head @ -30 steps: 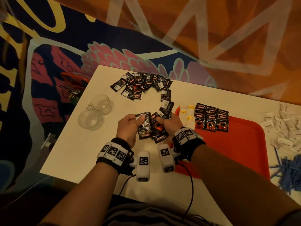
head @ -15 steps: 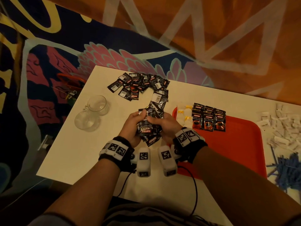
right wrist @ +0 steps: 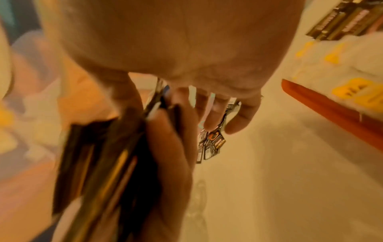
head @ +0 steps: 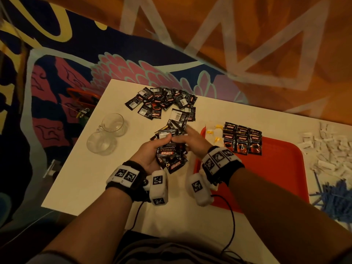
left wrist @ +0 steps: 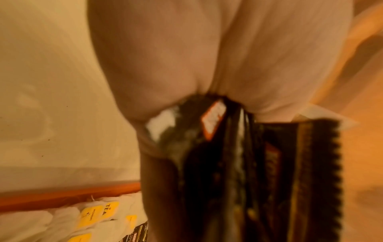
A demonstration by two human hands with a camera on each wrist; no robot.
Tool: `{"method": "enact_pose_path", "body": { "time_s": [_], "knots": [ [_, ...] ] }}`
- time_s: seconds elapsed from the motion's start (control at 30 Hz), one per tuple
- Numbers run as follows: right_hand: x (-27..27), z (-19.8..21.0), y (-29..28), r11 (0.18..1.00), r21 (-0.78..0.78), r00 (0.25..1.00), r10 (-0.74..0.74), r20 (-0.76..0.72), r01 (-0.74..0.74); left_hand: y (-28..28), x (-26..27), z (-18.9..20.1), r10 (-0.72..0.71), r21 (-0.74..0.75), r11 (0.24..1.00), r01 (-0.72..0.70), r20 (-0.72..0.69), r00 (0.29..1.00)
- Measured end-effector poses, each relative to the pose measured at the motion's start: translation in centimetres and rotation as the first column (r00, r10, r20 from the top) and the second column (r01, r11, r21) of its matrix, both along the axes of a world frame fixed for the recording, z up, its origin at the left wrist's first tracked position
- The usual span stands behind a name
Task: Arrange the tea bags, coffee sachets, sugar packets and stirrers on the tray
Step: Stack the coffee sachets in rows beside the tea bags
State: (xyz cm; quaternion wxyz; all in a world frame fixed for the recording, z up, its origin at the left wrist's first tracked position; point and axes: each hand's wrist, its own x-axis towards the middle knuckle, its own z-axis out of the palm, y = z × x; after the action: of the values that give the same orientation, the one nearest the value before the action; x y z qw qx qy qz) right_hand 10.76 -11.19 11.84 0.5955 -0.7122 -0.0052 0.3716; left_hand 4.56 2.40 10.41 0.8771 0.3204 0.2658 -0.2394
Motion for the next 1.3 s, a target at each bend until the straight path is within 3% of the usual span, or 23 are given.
{"method": "enact_pose_path", "body": {
  "time_s": [0.1,0.23,0.3,0.37,0.43,0.5,0.57,0.6,0.77,0.87,0.93,1.03,1.2,1.3],
  "knots": [
    [1.1,0.5,-1.0,0.97,0.104,0.974,-0.224,0.022,0.22,0.3,-0.2,-0.4,-0.01,0.0,1.0,0.01,0.046,0.999],
    [2.2,0.9,-1.0,0.935,-0.017,0.907,-0.341,0.246,0.355,0.4,-0.3,-0.1,-0.055,0.054,0.997,0.051,0.087,0.995],
    [2.9,1.6,-1.3,0.87,-0.012,0.846,-0.476,0.242,0.493,0.5,-0.3,-0.1,-0.029,0.065,0.998,0.023,0.088,0.996],
    [3.3,2.1,-1.8,0.85,0.05,0.834,-0.525,0.171,0.525,0.7,-0.3,-0.2,0.027,0.075,0.997,-0.034,0.097,0.995],
    [2.6,2.7,-1.9,0.914,0.085,0.907,-0.405,0.115,0.397,0.9,-0.2,-0.3,0.071,0.071,0.994,-0.078,0.102,0.992],
    [1.6,2.8,-1.4,0.976,-0.111,0.953,-0.156,0.259,0.19,0.8,0.0,0.0,0.097,0.076,0.992,-0.104,0.094,0.991],
    [1.0,2.6,-0.9,0.93,-0.345,0.906,0.036,0.422,0.124,0.5,0.3,0.2,0.102,0.083,0.99,-0.111,0.1,0.99],
    [0.9,2.6,-0.7,0.915,-0.384,0.887,0.068,0.457,0.127,0.3,0.4,0.4,0.1,0.084,0.991,-0.108,0.1,0.99],
    [0.1,3.3,-1.1,0.928,-0.367,0.8,0.175,0.574,0.06,-0.6,0.6,1.6,0.031,0.102,0.994,-0.038,0.068,0.997],
    [0.3,4.9,-2.4,0.927,-0.357,0.755,0.313,0.576,-0.111,-1.0,0.9,2.5,-0.009,0.139,0.99,0.001,0.053,0.999],
    [0.1,6.3,-2.9,0.831,-0.478,0.68,0.526,0.51,-0.284,-1.5,1.2,3.1,-0.051,0.187,0.981,0.044,0.036,0.998],
    [-0.5,8.0,-3.1,0.583,-0.697,0.531,0.779,0.334,-0.417,-2.9,1.5,4.1,-0.112,0.277,0.956,0.096,0.039,0.993],
    [-0.2,8.9,-4.7,0.456,-0.755,0.51,0.839,0.187,-0.472,-5.3,1.5,4.9,-0.146,0.294,0.948,0.12,0.07,0.987],
    [-0.5,9.2,-5.9,0.363,-0.824,0.451,0.88,0.15,-0.435,-6.8,1.8,5.5,-0.17,0.266,0.952,0.154,0.04,0.985]
  ]
}}
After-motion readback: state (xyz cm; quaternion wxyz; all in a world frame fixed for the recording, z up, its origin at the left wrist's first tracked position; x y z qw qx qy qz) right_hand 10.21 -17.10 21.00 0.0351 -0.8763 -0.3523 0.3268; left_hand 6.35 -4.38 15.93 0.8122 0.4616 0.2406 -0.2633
